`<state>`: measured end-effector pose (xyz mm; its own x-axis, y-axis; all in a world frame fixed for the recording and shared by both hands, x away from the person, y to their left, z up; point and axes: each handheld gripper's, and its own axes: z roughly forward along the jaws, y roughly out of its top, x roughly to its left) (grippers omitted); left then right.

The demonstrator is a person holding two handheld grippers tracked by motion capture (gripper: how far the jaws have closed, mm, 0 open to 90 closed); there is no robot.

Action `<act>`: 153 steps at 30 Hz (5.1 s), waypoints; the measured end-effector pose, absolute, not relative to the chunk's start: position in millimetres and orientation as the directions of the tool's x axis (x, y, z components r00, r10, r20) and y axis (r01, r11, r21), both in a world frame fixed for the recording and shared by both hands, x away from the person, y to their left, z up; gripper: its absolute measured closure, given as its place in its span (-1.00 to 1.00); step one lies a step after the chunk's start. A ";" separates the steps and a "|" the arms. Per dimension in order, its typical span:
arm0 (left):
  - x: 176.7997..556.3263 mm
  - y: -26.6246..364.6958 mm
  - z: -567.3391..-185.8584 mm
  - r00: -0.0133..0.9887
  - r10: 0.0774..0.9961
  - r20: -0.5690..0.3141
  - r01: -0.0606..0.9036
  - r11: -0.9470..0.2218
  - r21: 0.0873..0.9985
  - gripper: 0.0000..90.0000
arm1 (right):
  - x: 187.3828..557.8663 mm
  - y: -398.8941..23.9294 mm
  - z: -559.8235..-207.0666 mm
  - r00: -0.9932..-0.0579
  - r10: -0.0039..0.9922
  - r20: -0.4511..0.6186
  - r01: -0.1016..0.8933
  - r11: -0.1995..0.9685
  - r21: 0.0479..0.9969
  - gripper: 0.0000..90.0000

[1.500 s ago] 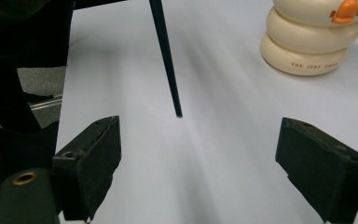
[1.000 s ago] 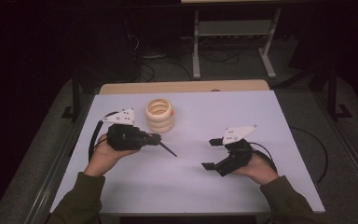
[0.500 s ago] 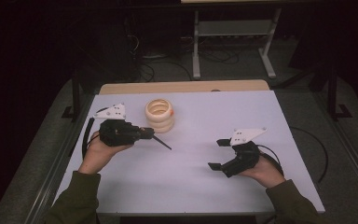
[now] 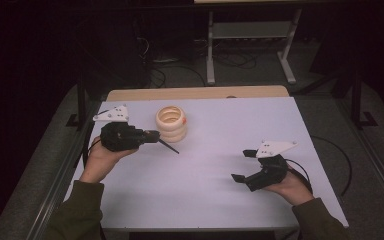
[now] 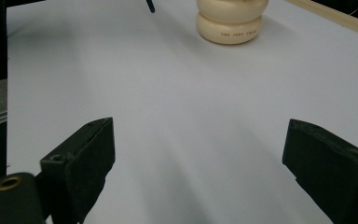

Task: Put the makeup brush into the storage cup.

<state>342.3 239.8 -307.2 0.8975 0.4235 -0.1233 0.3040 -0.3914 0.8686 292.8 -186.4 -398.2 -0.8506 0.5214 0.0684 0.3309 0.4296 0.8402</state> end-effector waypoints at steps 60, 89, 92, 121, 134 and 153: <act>412.2 261.5 -281.3 0.780 0.624 -0.052 0.333 -0.342 0.879 0.85 | 290.6 -212.4 -406.1 -0.788 0.613 0.063 0.365 0.381 0.850 -0.94; 437.4 251.2 -311.4 0.757 0.647 -0.097 0.417 -0.363 0.833 0.85 | 290.7 -213.7 -406.0 -0.787 0.613 0.067 0.365 0.376 0.851 -0.93; 438.8 250.5 -315.7 0.757 0.646 -0.105 0.428 -0.368 0.825 0.85 | 290.6 -213.6 -406.1 -0.787 0.613 0.068 0.366 0.376 0.851 -0.93; 441.9 249.9 -322.7 0.749 0.654 -0.110 0.433 -0.357 0.828 0.03 | 290.5 -214.0 -406.0 -0.786 0.614 0.072 0.371 0.375 0.850 -0.93; 437.5 251.1 -324.1 0.724 0.688 -0.047 0.406 -0.370 0.836 -0.90 | 291.2 -214.5 -405.7 -0.786 0.615 0.065 0.364 0.374 0.853 -0.93; 416.3 260.5 -331.8 0.710 0.702 -0.058 0.409 -0.344 0.845 -0.94 | 294.4 -213.3 -405.9 -0.789 0.610 0.073 0.364 0.369 0.855 -0.93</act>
